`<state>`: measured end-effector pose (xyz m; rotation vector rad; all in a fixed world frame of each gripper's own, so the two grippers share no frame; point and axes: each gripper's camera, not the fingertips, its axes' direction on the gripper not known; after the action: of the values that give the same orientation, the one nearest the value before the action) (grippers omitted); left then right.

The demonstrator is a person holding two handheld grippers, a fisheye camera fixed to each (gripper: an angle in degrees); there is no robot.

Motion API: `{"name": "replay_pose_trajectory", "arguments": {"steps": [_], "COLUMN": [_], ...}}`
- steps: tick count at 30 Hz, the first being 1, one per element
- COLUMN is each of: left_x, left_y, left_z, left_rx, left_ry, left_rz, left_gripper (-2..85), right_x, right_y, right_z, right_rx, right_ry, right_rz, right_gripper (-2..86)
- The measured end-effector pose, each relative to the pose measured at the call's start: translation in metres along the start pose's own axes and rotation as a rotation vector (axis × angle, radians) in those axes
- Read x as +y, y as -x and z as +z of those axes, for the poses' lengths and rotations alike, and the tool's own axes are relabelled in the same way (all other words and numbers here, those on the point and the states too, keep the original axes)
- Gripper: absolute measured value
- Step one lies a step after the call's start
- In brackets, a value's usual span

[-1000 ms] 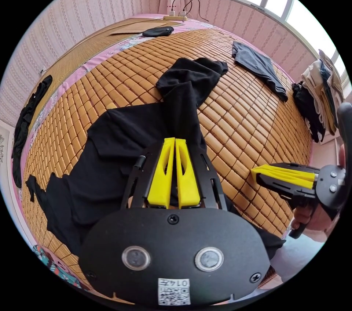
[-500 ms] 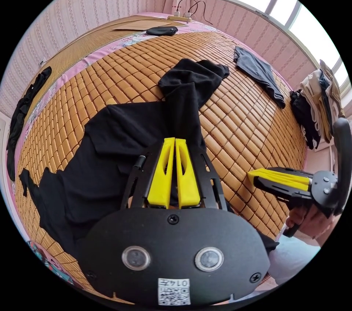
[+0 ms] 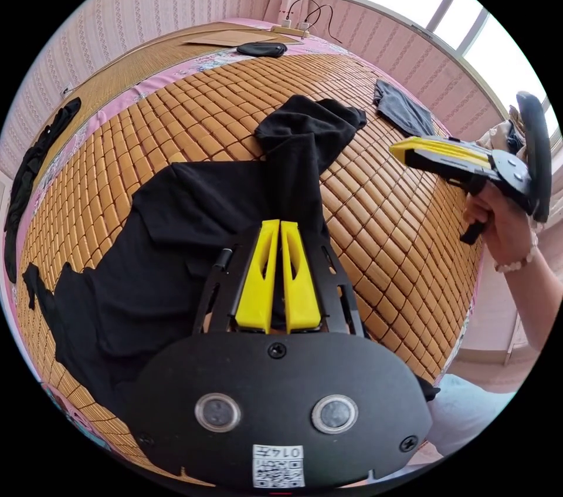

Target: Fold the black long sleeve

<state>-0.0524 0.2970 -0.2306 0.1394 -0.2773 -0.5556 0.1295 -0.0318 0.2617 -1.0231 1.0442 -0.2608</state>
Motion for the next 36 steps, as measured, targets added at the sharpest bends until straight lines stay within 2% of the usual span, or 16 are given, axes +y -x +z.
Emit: {"name": "replay_pose_trajectory", "arguments": {"steps": [1,5,7,9,10,13,17,23,26,29,32,36], "left_x": [0.000,0.002,0.002,0.002,0.002,0.002,-0.002,0.002,-0.004,-0.018,-0.037,-0.060], "left_y": [0.001,0.004,0.008,0.011,0.013,0.013,0.006,0.005,0.004,-0.001,-0.007,-0.005], "left_z": [0.000,-0.002,-0.002,-0.003,-0.003,-0.005,-0.013,-0.043,-0.052,-0.045,-0.031,-0.006], "left_rx": [-0.003,-0.002,0.018,0.031,0.036,0.028,0.044,0.145,0.112,0.068,-0.013,-0.122], "left_ry": [-0.001,-0.013,-0.017,-0.018,-0.020,-0.023,0.027,-0.005,-0.023,-0.009,0.014,0.084], "left_rz": [-0.002,-0.008,-0.031,-0.042,-0.042,-0.034,0.038,0.092,0.105,0.119,0.138,0.136], "left_gripper": [-0.9,-0.8,-0.7,-0.7,-0.7,-0.8,-0.9,-0.2,3.2,5.8,7.6,8.3], "right_x": [-0.011,-0.030,-0.032,-0.027,-0.023,0.001,0.054,0.142,0.170,0.189,0.200,0.209], "right_y": [-0.015,-0.042,-0.043,-0.040,-0.040,-0.038,-0.036,-0.068,-0.084,-0.089,-0.089,-0.092], "right_z": [0.008,0.040,0.068,0.069,0.062,0.009,-0.065,-0.068,-0.052,-0.043,-0.043,-0.034], "right_rx": [-0.004,0.045,0.040,0.056,0.039,-0.004,0.091,0.210,0.187,0.265,0.279,0.232], "right_ry": [0.005,0.040,0.143,0.119,0.107,-0.028,-0.068,0.202,0.261,0.271,0.258,0.193], "right_rz": [0.043,0.122,0.087,0.064,0.068,0.065,0.021,0.168,0.272,0.354,0.427,0.511], "right_gripper": [12.2,14.9,11.9,7.2,2.5,1.2,0.8,0.8,0.9,1.6,8.8,11.2]}}
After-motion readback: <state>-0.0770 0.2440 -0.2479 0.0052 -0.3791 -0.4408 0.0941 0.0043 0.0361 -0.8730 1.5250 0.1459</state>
